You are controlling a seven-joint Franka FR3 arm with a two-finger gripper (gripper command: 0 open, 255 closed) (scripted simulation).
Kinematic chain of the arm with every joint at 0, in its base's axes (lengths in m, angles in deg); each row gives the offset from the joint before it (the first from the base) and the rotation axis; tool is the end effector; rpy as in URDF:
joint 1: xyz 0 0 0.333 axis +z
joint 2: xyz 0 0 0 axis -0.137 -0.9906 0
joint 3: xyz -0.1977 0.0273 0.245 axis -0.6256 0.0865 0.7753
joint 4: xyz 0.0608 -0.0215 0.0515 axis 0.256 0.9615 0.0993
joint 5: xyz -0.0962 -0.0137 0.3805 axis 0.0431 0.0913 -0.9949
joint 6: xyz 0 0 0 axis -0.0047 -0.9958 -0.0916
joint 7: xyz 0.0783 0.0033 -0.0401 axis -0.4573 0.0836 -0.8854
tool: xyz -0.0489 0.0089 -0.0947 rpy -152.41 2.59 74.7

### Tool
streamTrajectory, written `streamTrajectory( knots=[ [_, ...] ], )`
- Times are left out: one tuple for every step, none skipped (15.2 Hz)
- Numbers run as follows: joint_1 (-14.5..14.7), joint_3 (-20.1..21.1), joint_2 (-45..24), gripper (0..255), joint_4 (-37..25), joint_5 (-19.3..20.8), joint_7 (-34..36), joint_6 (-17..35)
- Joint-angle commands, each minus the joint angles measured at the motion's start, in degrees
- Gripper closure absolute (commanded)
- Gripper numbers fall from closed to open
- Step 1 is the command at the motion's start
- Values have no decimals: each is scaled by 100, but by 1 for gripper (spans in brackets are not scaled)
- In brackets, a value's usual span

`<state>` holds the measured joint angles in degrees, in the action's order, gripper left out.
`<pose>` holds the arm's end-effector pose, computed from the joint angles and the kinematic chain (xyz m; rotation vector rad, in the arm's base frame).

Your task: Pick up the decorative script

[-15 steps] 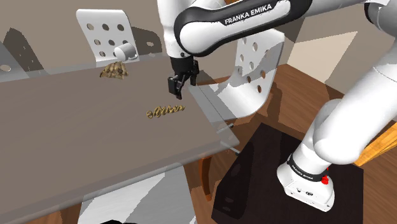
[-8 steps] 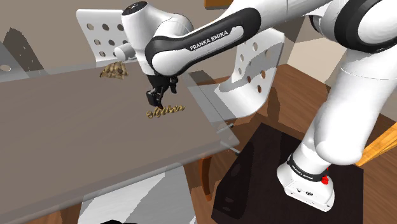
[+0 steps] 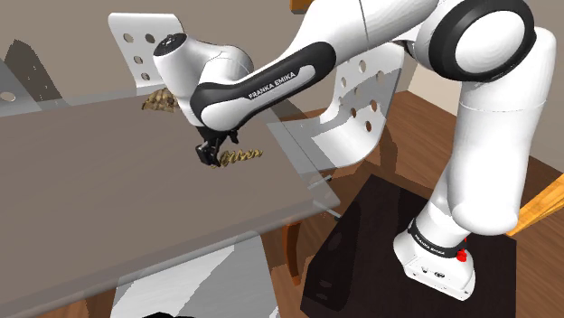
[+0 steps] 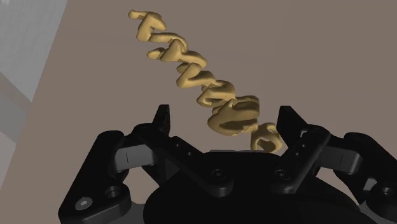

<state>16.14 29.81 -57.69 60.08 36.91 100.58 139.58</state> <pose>0.5776 0.2675 0.4073 2.8737 0.2363 0.0601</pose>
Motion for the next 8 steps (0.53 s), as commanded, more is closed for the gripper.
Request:
streamTrajectory(
  knots=[
    [8, -6, -37, 0, 99, 33, 58, 124],
    [10, -15, -80, 0, 162, 62, 96, 222],
    [10, -15, -79, 0, 164, 62, 96, 222],
    [10, -15, -79, 0, 163, 62, 96, 222],
    [11, -15, -83, 255, 151, 62, 94, 213],
    [12, -14, -82, 255, 150, 61, 95, 212],
    [13, -15, -83, 255, 150, 62, 96, 212],
    [12, -15, -83, 255, 150, 61, 95, 212]
  ],
)
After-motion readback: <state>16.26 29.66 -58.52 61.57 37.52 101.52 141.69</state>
